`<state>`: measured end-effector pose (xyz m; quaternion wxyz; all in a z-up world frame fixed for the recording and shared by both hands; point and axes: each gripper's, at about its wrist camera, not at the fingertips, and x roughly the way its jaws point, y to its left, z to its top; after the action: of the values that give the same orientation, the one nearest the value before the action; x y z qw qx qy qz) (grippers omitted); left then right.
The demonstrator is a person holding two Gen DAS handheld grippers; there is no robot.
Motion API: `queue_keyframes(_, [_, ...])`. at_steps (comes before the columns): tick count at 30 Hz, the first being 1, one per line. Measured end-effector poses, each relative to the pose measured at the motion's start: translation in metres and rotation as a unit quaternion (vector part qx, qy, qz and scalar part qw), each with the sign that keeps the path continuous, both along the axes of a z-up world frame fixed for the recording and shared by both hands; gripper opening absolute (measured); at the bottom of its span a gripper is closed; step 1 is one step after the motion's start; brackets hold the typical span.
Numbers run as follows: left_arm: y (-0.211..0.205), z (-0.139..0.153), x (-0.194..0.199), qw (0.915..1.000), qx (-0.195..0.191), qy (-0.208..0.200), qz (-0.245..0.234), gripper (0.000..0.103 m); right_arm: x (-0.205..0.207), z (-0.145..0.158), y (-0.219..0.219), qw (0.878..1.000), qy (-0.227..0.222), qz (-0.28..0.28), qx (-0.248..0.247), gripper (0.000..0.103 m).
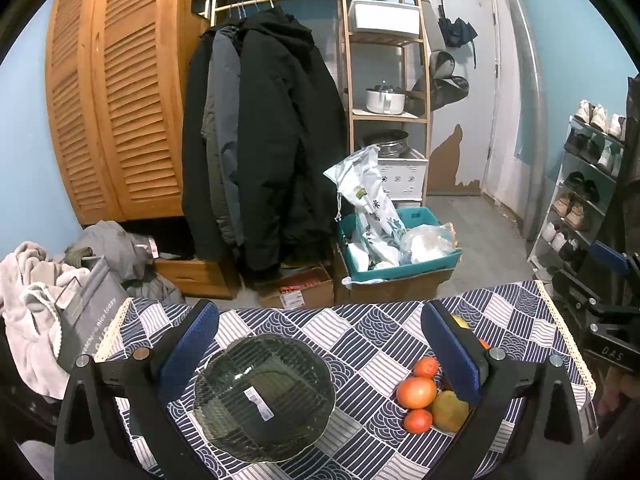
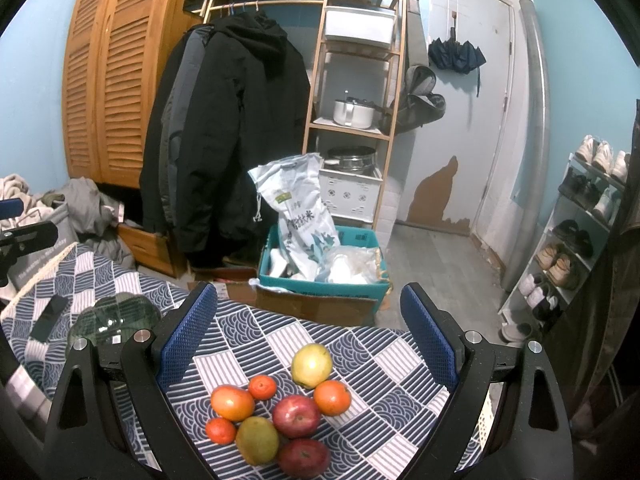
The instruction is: Organize fruits
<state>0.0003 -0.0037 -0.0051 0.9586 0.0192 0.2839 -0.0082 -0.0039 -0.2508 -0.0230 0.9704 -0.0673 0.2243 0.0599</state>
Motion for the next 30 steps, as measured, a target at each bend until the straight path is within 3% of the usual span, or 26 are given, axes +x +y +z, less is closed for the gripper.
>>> queue_keyframes(22, [-0.008, -0.005, 0.003, 0.9999, 0.005, 0.011, -0.007, 0.102, -0.005, -0.010, -0.009, 1.000, 0.008, 0.002, -0.004, 0.091])
queue_keyframes(30, [-0.014, -0.023, 0.011, 0.9988, 0.009, 0.044, -0.022, 0.102, 0.003, -0.025, -0.010, 0.999, 0.043, 0.009, -0.013, 0.091])
